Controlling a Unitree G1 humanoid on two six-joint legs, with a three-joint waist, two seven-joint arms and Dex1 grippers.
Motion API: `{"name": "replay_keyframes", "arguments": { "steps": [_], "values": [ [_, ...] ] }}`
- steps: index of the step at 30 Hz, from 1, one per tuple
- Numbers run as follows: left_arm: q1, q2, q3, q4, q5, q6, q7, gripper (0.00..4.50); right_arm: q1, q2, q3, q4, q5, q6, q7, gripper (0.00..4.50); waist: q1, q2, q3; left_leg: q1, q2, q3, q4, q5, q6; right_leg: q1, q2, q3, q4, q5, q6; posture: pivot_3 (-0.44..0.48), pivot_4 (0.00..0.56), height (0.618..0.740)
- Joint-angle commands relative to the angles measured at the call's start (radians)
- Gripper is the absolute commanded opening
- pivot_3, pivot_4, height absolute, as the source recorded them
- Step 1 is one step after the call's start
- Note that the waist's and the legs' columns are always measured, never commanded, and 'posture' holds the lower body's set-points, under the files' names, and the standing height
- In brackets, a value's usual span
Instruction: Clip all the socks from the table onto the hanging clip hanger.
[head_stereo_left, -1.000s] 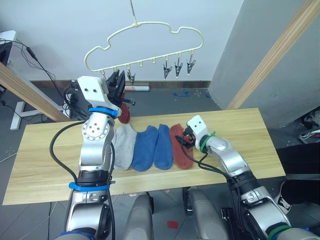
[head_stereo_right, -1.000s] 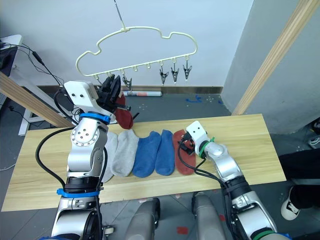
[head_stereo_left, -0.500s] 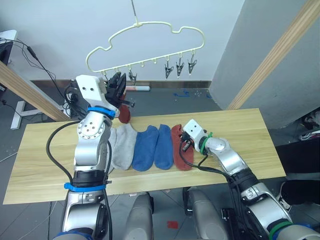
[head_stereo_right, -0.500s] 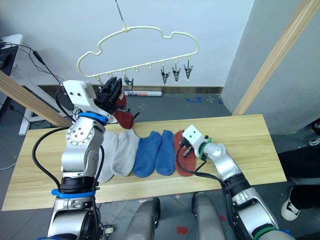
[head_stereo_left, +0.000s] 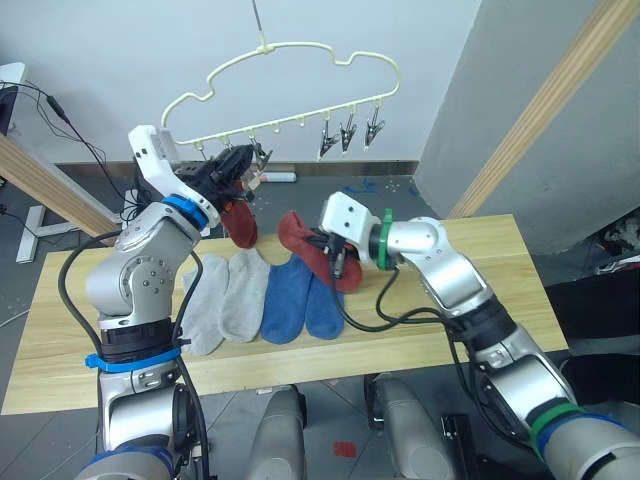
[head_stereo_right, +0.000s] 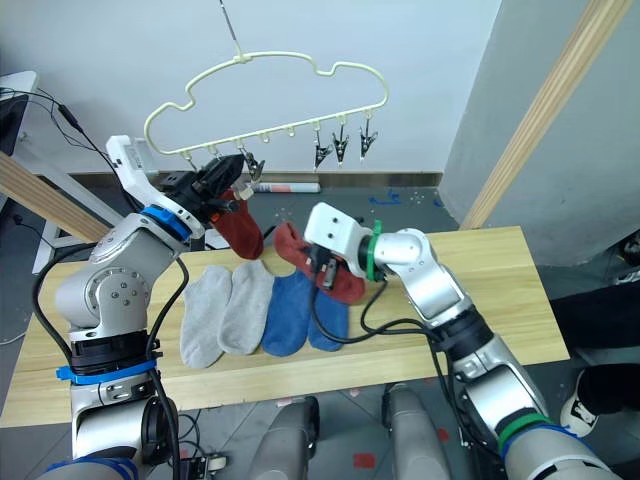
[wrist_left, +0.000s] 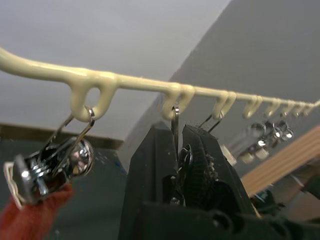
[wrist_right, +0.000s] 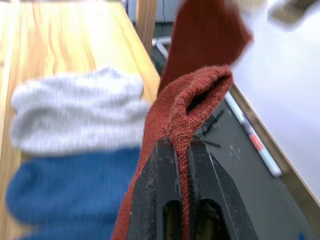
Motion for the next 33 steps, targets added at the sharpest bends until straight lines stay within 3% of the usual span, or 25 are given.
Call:
{"name": "replay_keyframes", "arguments": {
  "steps": [1,21,33],
  "values": [
    [-0.008,0.019,0.029,-0.06,-0.063,0.047,-0.006,0.19,-0.036,0.034,-0.006,0.045,0.011,-0.037,-0.008,0.0,0.002,0.0,0.0,0.0,0.0,0.0,0.0,0.0,0.0,0.0,0.0,0.0,0.0,0.0,0.0,-0.04,0.32,0.74],
    [0.01,0.026,0.021,-0.084,-0.104,0.092,-0.002,0.19,-0.126,0.112,-0.027,0.166,0.007,-0.085,-0.033,0.0,0.005,0.0,0.0,0.0,-0.001,0.0,0.0,0.001,-0.003,0.0,-0.001,0.0,0.0,0.0,0.0,-0.032,0.315,0.74],
    [0.029,0.03,0.023,-0.095,-0.11,0.105,-0.003,0.19,-0.179,0.147,-0.102,0.201,0.022,-0.118,-0.106,0.0,0.007,0.0,0.0,0.0,-0.001,0.0,0.0,0.001,-0.002,0.0,-0.001,0.0,0.0,0.0,-0.001,-0.026,0.317,0.74]
  ]
}}
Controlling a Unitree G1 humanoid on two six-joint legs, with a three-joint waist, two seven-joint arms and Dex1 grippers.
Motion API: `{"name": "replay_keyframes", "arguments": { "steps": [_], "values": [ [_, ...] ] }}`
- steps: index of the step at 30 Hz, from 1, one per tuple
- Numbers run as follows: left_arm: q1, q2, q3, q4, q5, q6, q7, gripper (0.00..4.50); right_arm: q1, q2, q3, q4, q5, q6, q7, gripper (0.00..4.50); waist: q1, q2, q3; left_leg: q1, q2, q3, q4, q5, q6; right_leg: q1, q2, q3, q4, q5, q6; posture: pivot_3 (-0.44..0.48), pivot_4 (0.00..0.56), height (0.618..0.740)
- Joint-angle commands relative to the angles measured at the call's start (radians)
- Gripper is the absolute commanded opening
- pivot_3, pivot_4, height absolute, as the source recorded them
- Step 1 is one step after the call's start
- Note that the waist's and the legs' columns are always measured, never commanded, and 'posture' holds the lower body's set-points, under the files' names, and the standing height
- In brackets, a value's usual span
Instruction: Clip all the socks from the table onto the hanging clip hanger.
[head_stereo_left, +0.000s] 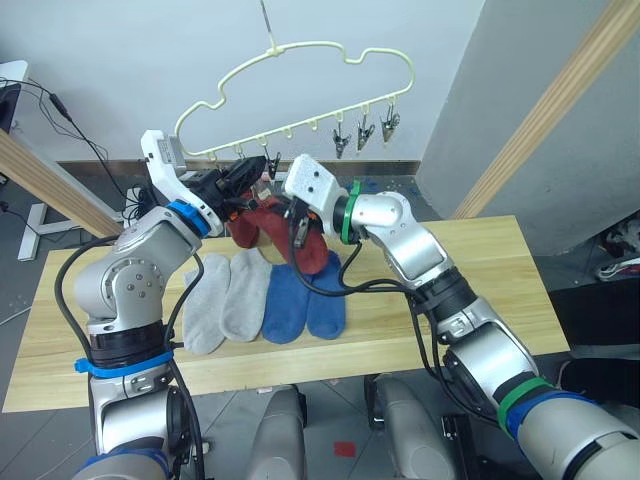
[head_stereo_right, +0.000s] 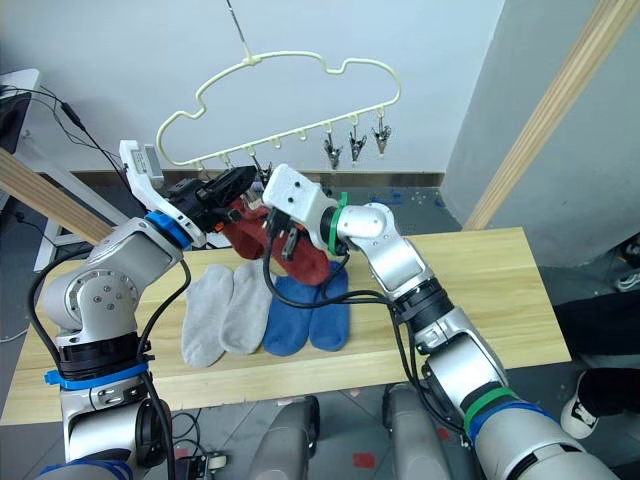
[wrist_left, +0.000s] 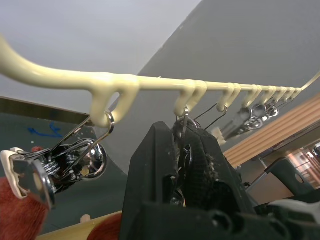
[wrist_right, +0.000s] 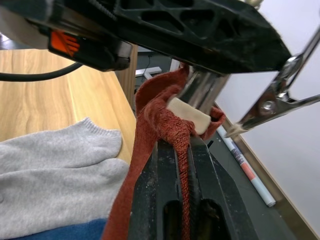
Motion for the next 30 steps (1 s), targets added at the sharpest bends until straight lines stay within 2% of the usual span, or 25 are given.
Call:
{"name": "replay_keyframes", "arguments": {
  "steps": [1,5,8,10,16,21,25,28,30],
  "values": [
    [0.016,0.005,0.004,-0.05,-0.023,0.007,-0.003,0.19,-0.031,0.01,-0.036,-0.027,0.028,-0.025,-0.014,0.0,0.0,0.0,0.0,0.0,0.0,0.0,0.0,0.0,0.0,0.0,0.0,0.0,0.0,0.0,0.0,-0.026,0.317,0.74],
    [0.022,0.0,0.009,-0.056,-0.037,0.021,0.006,1.56,-0.032,0.017,-0.04,-0.036,0.033,-0.02,-0.007,0.0,0.001,0.0,0.0,0.0,0.0,0.0,0.0,0.0,0.0,0.0,0.0,0.0,0.0,0.0,0.0,-0.025,0.317,0.74],
    [0.03,0.002,0.02,-0.075,-0.064,0.043,0.012,2.07,-0.032,0.025,-0.042,-0.042,0.04,-0.014,-0.003,0.0,0.003,0.0,0.0,0.0,0.0,0.0,0.0,-0.001,0.001,0.0,0.0,0.0,0.0,0.0,0.0,-0.02,0.315,0.74],
    [0.039,0.011,0.022,-0.091,-0.079,0.053,0.01,2.6,-0.031,0.024,-0.04,-0.043,0.044,-0.013,-0.001,0.0,0.003,0.0,0.0,0.0,0.0,0.0,0.0,-0.001,0.001,0.0,0.0,0.0,0.0,0.0,0.0,-0.017,0.314,0.74],
    [0.092,0.052,0.038,-0.16,-0.112,0.079,0.01,2.6,-0.011,0.019,-0.019,-0.053,0.045,-0.007,0.012,0.0,0.004,0.0,0.0,0.0,0.0,0.0,0.0,-0.001,0.001,0.0,0.0,0.0,0.0,0.0,0.0,-0.018,0.314,0.74],
    [0.187,0.117,0.023,-0.232,-0.049,0.028,-0.001,2.6,0.007,0.02,-0.007,-0.067,0.045,-0.006,0.021,0.0,0.004,0.0,0.0,0.0,0.001,0.0,-0.001,-0.001,0.001,0.0,0.0,0.0,0.0,0.0,0.0,-0.006,0.312,0.74],
    [0.233,0.123,-0.001,-0.27,-0.015,-0.01,-0.008,2.64,0.015,0.023,-0.002,-0.067,0.042,-0.011,0.018,1.08,0.011,0.0,0.0,0.0,0.001,0.0,-0.001,-0.001,0.001,-0.001,0.0,0.0,0.0,0.0,0.0,-0.001,0.313,0.74],
    [0.247,0.121,-0.011,-0.285,-0.004,-0.023,-0.011,2.64,0.018,0.019,0.013,-0.067,0.028,-0.02,0.016,2.16,0.015,0.0,0.0,0.0,0.0,0.0,-0.001,0.0,0.001,-0.001,0.0,0.0,0.0,0.0,0.0,-0.001,0.313,0.74],
    [0.253,0.125,-0.019,-0.291,0.014,-0.042,-0.015,2.64,0.022,0.012,0.025,-0.072,0.021,-0.021,0.019,2.16,0.015,0.0,0.0,0.0,0.0,0.0,-0.001,0.0,0.001,0.0,0.0,0.0,-0.001,0.0,0.0,-0.001,0.313,0.74]
  ]
}}
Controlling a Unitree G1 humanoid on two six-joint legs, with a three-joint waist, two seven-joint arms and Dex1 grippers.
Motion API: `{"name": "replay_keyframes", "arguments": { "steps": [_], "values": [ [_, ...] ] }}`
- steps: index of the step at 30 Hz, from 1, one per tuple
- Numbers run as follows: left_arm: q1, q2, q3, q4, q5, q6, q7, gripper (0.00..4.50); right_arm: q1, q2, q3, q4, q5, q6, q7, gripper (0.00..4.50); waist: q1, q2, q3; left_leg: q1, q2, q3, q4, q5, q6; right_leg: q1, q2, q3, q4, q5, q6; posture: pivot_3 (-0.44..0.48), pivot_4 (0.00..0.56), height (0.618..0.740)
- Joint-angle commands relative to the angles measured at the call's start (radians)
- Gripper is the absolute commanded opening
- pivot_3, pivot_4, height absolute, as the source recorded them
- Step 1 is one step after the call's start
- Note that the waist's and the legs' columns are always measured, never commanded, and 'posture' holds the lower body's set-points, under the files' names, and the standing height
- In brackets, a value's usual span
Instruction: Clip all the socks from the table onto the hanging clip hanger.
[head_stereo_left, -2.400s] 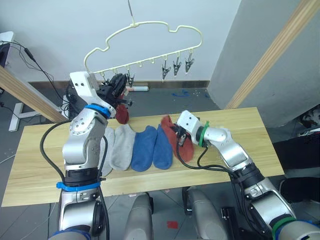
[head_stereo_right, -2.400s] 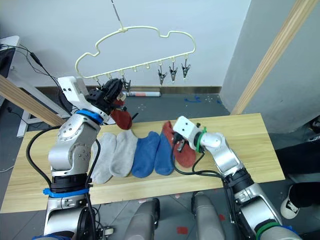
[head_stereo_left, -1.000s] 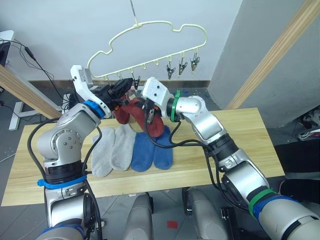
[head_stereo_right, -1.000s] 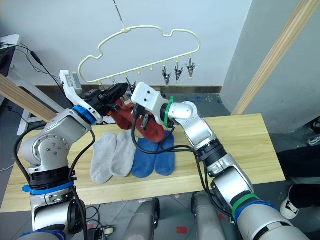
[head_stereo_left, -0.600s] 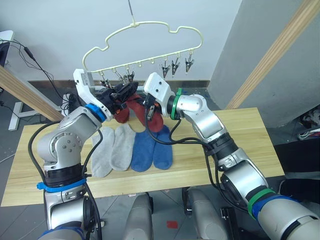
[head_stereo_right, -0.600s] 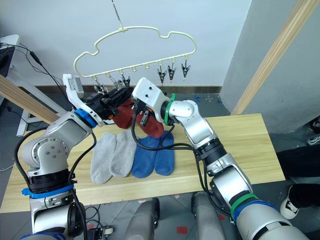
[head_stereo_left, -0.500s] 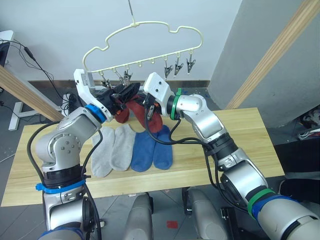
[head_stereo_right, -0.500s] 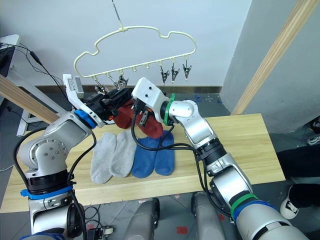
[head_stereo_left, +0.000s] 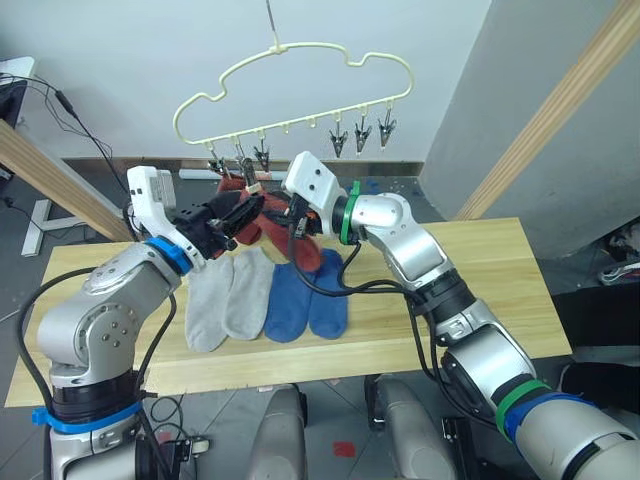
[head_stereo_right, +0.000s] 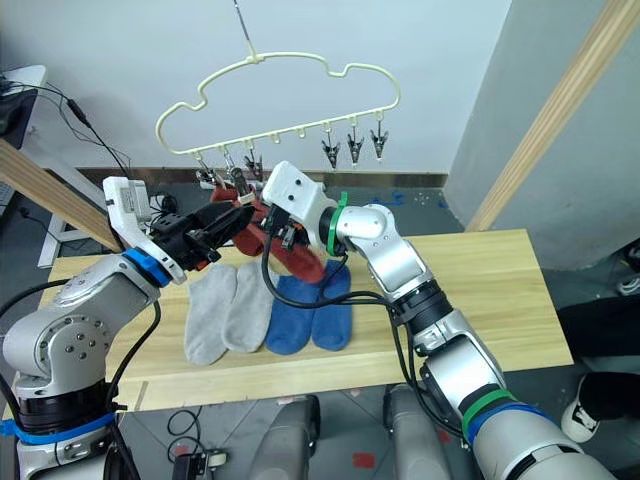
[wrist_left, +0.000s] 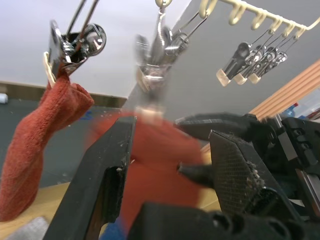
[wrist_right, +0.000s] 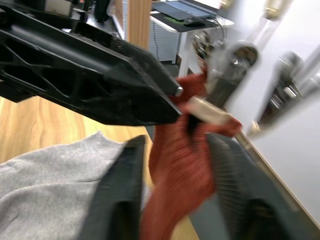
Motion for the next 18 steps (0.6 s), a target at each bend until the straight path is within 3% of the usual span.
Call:
{"name": "replay_keyframes", "arguments": {
  "steps": [1,7,18],
  "values": [
    [0.01,0.013,-0.013,-0.057,0.037,-0.054,-0.013,2.64,0.011,-0.006,0.021,-0.053,-0.012,-0.02,0.008,2.16,0.0,0.0,0.0,0.0,0.0,0.0,0.0,0.0,0.0,0.0,0.0,0.0,0.0,0.0,0.0,-0.006,0.315,0.74],
    [0.018,0.007,-0.126,-0.058,0.254,-0.263,-0.025,2.64,0.107,-0.135,0.018,-0.218,-0.001,0.042,0.081,2.16,0.003,0.0,0.0,0.0,-0.001,0.0,0.0,0.0,0.0,0.0,0.0,0.0,-0.001,0.0,0.0,-0.006,0.32,0.74],
    [0.037,-0.175,-0.271,0.102,0.584,-0.625,0.085,2.64,0.24,-0.331,-0.109,-0.568,0.134,0.272,0.125,2.16,-0.006,0.0,0.0,0.0,-0.001,0.001,0.0,0.0,0.001,0.0,-0.001,0.0,0.0,0.0,0.0,-0.039,0.334,0.74]
  ]
}}
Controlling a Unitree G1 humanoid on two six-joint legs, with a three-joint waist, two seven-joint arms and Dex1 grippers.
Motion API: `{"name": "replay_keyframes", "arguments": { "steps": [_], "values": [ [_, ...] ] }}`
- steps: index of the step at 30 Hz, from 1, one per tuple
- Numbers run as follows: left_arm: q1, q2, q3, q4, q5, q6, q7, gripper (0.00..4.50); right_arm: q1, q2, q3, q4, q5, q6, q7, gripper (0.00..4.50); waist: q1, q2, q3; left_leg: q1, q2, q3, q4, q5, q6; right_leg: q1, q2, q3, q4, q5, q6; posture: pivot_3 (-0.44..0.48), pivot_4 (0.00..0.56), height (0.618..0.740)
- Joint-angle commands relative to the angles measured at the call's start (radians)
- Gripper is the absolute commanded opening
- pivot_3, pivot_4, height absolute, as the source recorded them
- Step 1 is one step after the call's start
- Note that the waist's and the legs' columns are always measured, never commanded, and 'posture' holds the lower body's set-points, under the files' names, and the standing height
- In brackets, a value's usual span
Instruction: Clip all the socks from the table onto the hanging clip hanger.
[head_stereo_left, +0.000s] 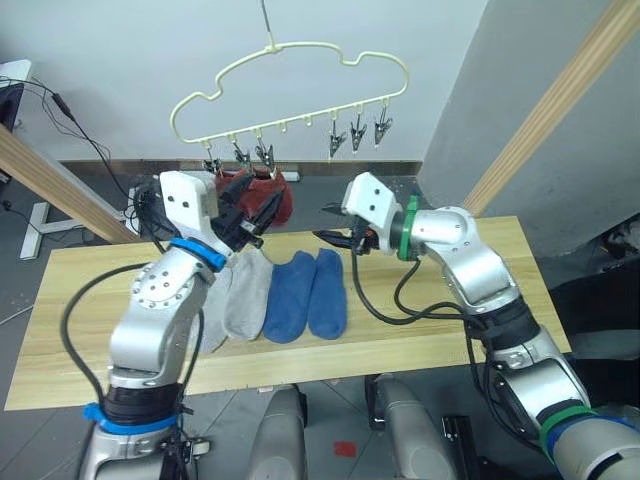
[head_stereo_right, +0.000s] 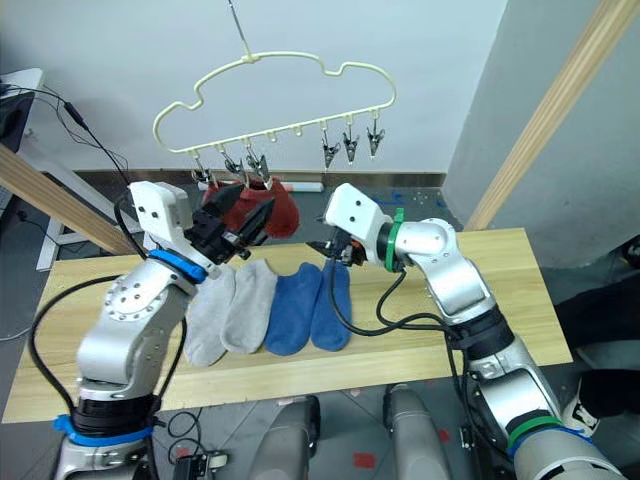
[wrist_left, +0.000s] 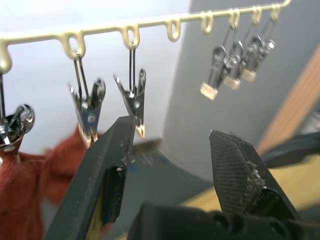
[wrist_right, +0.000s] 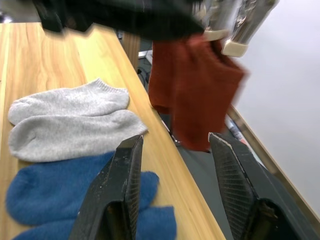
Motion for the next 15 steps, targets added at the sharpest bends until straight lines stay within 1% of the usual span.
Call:
{"name": "replay_keyframes", "arguments": {
  "steps": [1,7,11,12,15],
  "values": [
    [-0.006,-0.028,-0.012,0.053,0.082,-0.112,0.033,2.64,0.011,-0.02,-0.056,-0.125,0.068,0.068,0.002,2.16,-0.003,0.0,0.0,0.0,0.0,0.0,0.0,0.0,0.0,0.0,0.0,0.0,0.0,0.0,0.0,-0.039,0.334,0.74],
    [-0.056,-0.082,-0.014,0.169,0.151,-0.216,0.074,2.64,0.026,-0.066,-0.142,-0.192,0.16,0.122,0.001,2.16,-0.001,0.0,0.0,0.0,0.001,0.0,0.001,0.0,0.0,0.0,0.001,0.0,0.0,0.0,0.0,-0.058,0.34,0.74],
    [-0.091,-0.113,-0.019,0.228,0.166,-0.254,0.08,2.64,0.035,-0.111,-0.161,-0.196,0.176,0.126,-0.005,2.16,0.0,0.0,0.0,0.0,0.0,0.0,0.001,0.0,0.0,0.001,0.0,0.0,0.0,0.0,0.0,-0.058,0.34,0.74],
    [-0.101,-0.119,-0.017,0.244,0.17,-0.261,0.086,2.64,0.035,-0.118,-0.162,-0.196,0.18,0.127,-0.007,2.16,0.0,0.0,0.0,0.0,0.0,0.0,0.001,0.0,0.0,0.001,0.0,0.0,0.0,0.0,0.0,-0.071,0.341,0.74],
    [-0.141,-0.137,-0.014,0.305,0.189,-0.288,0.104,2.64,0.034,-0.133,-0.167,-0.194,0.189,0.124,-0.012,2.16,-0.001,0.0,0.0,0.0,0.0,0.0,0.001,0.0,0.0,0.0,0.0,0.0,0.0,0.0,0.0,-0.071,0.341,0.74]
  ]
}}
